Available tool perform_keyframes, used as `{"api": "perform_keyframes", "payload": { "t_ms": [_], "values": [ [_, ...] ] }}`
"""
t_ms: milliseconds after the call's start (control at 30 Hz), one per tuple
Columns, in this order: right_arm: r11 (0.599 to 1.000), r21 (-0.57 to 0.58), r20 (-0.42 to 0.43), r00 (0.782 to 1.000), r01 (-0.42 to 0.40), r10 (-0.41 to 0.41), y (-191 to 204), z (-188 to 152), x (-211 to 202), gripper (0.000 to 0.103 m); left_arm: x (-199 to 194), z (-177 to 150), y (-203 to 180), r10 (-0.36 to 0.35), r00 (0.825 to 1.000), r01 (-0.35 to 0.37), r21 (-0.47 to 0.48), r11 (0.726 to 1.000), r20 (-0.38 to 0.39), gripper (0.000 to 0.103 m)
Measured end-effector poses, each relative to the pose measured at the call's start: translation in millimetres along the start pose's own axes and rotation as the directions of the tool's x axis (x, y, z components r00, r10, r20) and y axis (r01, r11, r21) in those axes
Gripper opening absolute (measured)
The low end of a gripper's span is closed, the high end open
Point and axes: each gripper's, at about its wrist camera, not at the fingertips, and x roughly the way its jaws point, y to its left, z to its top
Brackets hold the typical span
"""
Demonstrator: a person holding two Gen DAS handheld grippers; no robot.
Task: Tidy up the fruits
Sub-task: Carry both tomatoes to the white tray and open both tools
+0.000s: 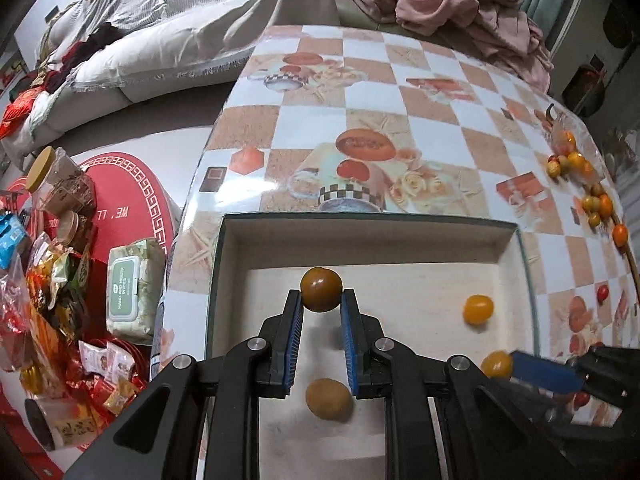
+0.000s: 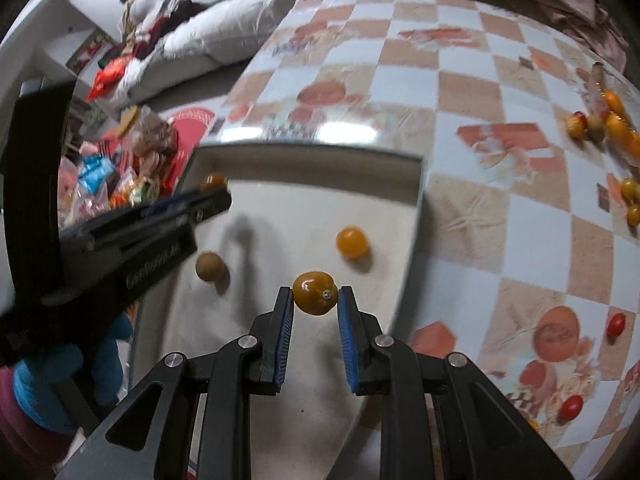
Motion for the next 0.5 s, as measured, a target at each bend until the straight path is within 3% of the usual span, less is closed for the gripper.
{"api": "perform_keyframes", "payload": {
  "t_ms": [333,500],
  "values": [
    [0.995,-0.078,-0.044,0.997,0.055,-0.059,13,-14,21,0.026,16,-4,4,0.032,0.998,-0.031,0.022,0.999,-0.045,0.02],
    [0.991,-0.108,-0.038,0.996,0.074,-0.079,17,-19,19,0.027,14,-6,6,0.054,0.998,-0.054,0.019,0.998,-0.033,0.05]
  ]
}}
